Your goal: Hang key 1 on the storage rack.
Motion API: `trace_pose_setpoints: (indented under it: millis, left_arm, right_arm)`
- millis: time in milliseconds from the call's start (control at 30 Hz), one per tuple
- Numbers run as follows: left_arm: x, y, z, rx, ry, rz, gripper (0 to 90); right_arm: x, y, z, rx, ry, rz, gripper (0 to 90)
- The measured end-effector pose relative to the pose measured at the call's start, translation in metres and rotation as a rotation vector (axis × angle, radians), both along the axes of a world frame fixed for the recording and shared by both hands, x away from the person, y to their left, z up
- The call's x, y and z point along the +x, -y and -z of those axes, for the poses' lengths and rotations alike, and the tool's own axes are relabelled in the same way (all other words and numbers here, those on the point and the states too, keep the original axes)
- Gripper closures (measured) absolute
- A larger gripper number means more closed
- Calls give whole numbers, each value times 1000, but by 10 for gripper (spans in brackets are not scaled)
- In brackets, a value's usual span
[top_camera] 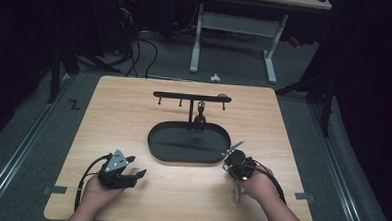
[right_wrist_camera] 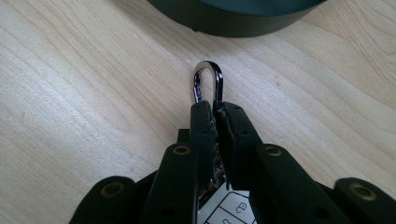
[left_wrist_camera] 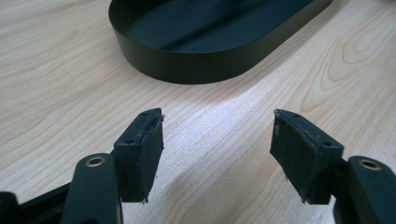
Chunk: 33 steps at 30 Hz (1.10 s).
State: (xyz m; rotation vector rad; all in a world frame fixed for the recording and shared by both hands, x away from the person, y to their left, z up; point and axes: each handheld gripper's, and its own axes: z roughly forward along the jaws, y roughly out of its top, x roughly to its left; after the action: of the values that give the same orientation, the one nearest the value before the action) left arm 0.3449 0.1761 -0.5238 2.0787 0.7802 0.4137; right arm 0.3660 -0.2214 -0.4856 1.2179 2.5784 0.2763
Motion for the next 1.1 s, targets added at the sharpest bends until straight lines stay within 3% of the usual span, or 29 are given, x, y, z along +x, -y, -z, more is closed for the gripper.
trace_pose_setpoints:
  millis: [133,300,533,767,967,1100]
  left_arm:
    - [0,0,0,-1,0,-2,349]
    - [0,0,1,2,0,1,349]
    - [1,1,1,3,-3,3,350]
    - [1,1,1,4,-7,4,350]
    - [1,1,2,3,-7,4,350]
    - [1,1,1,3,-6,4,350]
  right_arm:
    - [-2,-2,0,5,-2,-9,837]
    - [-14,-12,1,-19,27,-62,839]
    - [-23,-15,4,42,5,-72,822]
    - [-25,-17,5,66,-7,-76,817]
    - [-22,-16,4,111,-27,-33,699]
    - [-20,-16,7,150,-68,1,620]
